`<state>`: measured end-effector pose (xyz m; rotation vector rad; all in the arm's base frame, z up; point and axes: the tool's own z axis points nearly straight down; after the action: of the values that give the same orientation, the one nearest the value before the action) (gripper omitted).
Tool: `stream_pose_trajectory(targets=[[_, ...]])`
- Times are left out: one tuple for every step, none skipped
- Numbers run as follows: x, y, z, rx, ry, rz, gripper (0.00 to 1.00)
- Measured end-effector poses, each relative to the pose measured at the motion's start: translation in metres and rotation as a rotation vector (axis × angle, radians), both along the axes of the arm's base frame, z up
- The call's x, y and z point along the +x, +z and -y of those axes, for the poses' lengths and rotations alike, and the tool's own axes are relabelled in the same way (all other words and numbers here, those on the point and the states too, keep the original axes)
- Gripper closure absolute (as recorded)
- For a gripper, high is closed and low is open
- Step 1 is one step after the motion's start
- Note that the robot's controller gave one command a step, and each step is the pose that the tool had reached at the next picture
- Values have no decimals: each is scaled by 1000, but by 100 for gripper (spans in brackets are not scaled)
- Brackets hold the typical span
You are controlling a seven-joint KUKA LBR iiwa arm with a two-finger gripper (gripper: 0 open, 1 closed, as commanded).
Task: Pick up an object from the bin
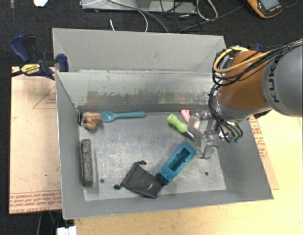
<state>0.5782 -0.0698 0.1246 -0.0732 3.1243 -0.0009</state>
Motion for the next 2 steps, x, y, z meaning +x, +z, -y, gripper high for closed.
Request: stream_pose_trajectory(targets=[[-28, -20, -32, 1, 114, -4, 0], [-35, -30, -35, -3, 259, -1, 0]])
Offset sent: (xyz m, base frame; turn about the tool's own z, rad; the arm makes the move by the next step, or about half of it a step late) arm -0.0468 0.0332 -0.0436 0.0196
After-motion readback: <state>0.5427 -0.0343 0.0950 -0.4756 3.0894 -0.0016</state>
